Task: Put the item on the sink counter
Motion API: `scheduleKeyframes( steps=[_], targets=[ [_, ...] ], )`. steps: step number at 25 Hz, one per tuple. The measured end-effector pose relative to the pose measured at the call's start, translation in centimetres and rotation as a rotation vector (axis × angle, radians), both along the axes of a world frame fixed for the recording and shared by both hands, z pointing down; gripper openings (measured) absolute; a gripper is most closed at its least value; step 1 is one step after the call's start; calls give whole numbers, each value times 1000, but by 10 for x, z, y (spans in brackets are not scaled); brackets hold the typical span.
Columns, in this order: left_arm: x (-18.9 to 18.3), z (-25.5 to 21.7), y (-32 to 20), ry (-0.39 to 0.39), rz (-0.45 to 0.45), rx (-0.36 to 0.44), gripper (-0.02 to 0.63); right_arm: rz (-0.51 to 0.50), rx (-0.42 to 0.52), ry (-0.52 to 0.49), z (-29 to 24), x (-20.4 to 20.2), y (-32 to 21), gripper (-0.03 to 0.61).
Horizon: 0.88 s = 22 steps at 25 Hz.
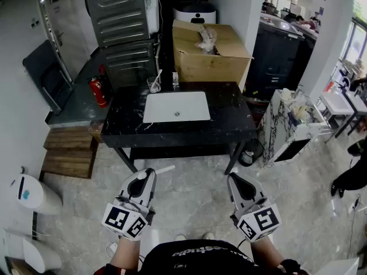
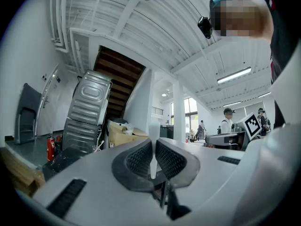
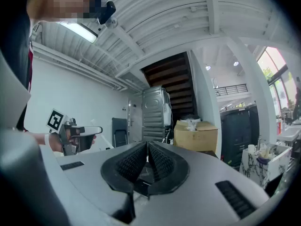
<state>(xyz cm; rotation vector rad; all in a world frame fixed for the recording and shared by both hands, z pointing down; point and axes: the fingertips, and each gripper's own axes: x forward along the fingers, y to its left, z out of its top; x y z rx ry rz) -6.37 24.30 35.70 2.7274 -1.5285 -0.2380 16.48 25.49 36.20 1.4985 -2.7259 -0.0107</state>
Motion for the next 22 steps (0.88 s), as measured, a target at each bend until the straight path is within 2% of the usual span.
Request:
scheduleKeyframes(
  steps=[22],
  targets=[
    [-14, -1, 9, 16, 7, 8, 29, -8, -2, -21, -2, -17, 10, 43]
  ],
)
